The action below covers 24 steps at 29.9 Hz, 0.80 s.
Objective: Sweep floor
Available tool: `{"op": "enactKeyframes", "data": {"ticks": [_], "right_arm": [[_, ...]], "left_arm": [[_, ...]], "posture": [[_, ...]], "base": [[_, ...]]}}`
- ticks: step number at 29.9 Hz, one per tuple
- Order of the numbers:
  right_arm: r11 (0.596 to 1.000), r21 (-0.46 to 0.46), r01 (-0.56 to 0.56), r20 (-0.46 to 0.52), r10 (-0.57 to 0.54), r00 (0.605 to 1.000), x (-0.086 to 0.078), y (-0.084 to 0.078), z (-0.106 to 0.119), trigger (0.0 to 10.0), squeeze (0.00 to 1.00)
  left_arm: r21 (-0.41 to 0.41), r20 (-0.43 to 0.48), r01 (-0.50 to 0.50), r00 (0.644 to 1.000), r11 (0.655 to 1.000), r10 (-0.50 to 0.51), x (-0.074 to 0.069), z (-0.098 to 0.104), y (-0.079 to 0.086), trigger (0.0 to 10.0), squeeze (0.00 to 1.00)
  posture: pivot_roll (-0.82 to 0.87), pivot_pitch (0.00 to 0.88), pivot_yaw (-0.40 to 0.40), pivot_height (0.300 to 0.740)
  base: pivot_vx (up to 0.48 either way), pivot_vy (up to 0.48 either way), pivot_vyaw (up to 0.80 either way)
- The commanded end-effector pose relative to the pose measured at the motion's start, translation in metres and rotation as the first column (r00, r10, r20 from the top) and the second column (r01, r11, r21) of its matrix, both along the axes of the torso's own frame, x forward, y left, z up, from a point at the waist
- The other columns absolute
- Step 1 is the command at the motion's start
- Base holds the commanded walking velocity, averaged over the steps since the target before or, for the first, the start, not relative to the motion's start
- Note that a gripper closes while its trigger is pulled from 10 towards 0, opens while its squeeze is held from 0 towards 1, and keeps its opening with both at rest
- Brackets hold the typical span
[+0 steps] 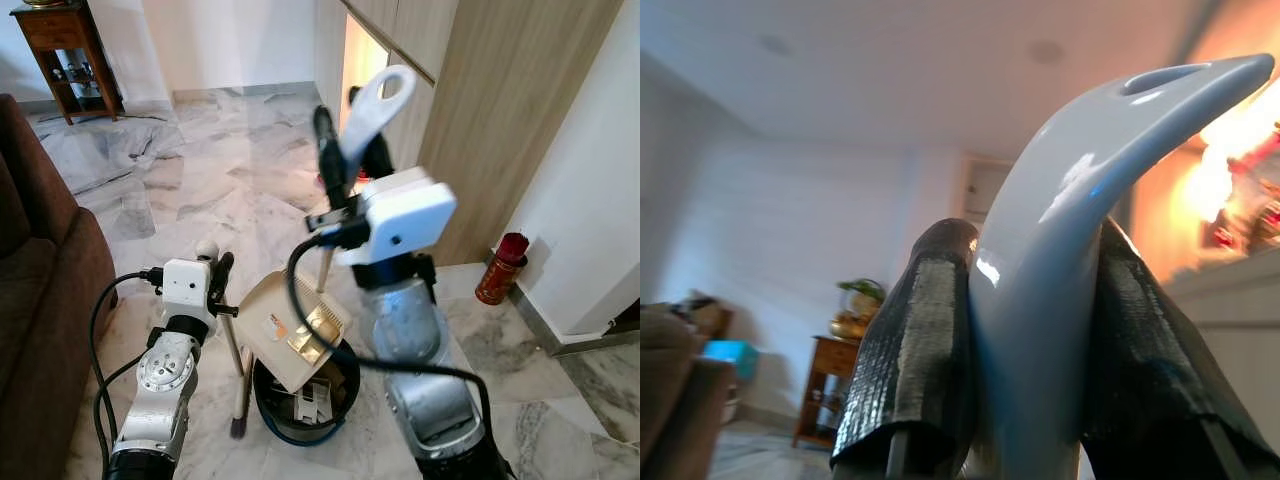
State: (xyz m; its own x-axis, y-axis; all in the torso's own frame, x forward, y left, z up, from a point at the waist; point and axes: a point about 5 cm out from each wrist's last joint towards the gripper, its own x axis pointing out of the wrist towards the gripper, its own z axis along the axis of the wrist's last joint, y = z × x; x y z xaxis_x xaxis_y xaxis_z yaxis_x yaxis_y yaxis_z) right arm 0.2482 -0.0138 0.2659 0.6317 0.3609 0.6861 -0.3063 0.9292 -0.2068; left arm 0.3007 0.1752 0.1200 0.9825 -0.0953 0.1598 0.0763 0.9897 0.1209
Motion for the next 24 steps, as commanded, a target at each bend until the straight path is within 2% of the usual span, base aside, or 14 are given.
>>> {"op": "enactKeyframes", "data": {"ticks": [1,3,13,24], "right_arm": [[0.999,0.029,-0.04,0.118,0.036,0.992,-0.017,0.004,0.018,10.0,0.0],[0.999,0.003,-0.052,0.142,0.051,0.989,-0.022,0.009,0.018,10.0,0.0],[0.994,-0.099,-0.044,0.204,0.063,0.977,-0.028,0.015,0.016,10.0,0.0],[0.995,-0.102,0.022,0.21,0.0,0.978,-0.023,0.009,0.015,10.0,0.0]], "left_arm": [[-0.002,0.065,0.01,0.998,1.0,-0.01,0.003,0.013,-0.001,10.0,0.0],[-0.002,0.066,0.01,0.998,1.0,-0.01,0.003,0.013,-0.001,10.0,0.0],[-0.004,0.067,0.011,0.998,1.0,-0.011,0.004,0.014,-0.002,10.0,0.0],[-0.003,0.065,0.013,0.998,1.0,-0.013,0.004,0.013,-0.003,10.0,0.0]], "posture": [[-0.06,0.0,0.002,0.74],[-0.06,0.0,0.002,0.74],[-0.06,0.0,0.0,0.74],[-0.06,0.0,0.001,0.74]], "base": [[0.0,0.0,0.0],[0.0,0.0,0.0],[0.0,0.0,0.0],[0.0,0.0,0.0]]}}
